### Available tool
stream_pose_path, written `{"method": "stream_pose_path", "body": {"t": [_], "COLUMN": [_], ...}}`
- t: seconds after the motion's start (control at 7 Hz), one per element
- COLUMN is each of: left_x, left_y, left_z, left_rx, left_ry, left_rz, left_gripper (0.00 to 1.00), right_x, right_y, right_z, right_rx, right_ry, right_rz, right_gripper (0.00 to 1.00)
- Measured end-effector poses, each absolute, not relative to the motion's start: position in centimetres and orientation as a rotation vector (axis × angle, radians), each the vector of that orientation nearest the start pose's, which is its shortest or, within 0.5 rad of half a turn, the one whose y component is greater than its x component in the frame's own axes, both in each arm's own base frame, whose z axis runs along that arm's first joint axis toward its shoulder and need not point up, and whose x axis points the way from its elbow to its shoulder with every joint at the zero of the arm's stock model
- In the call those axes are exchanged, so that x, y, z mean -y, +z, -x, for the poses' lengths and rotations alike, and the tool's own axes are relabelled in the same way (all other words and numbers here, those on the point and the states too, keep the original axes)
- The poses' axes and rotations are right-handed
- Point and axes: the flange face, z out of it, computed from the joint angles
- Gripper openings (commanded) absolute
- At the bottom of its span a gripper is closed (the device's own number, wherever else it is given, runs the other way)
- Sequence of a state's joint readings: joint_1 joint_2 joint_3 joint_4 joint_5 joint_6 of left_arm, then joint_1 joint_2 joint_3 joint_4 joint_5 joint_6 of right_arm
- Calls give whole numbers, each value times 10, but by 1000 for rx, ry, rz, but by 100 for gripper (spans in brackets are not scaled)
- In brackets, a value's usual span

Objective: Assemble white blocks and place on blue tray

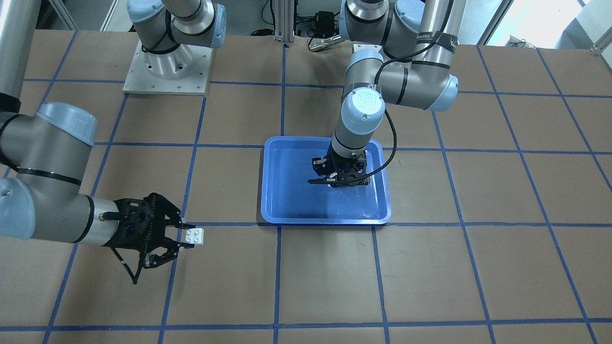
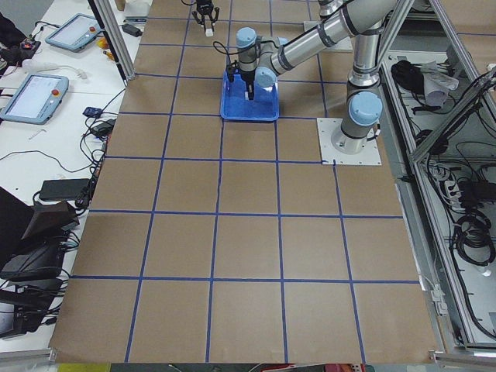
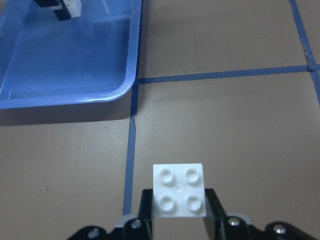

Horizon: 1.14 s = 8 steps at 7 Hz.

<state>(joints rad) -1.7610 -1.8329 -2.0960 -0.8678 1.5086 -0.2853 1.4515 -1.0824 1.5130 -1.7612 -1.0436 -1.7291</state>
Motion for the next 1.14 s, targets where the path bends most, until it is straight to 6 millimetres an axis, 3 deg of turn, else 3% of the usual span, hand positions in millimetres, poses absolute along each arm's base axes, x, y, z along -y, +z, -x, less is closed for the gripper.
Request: {"method": "stream_pose_path", "body": {"t": [0.14,0.57,0.71,0.86,1.14], "left_x": [443,445,452,463,476], "left_y": [184,179,188,197,202], "left_z": [227,227,221,209,184], "left_rx": [-3171,-3172,-3184,-3215,-3309], "left_ry": [167,180,146,133,174], "left_rz": [160,160,162,189,260], "left_gripper": [79,84,79,68,37], "right_x": [631,574,557,542,515], "right_y": [260,234,234,234,230], "right_z": [-128,-185,-196,-208,-238], "right_rx": [-1907,-1976,-1992,-1993,-1980], "right_ry": [-383,-506,-542,-547,-549], "right_rz": [1819,1866,1869,1866,1878], "right_gripper": [0,0,0,0,0]}}
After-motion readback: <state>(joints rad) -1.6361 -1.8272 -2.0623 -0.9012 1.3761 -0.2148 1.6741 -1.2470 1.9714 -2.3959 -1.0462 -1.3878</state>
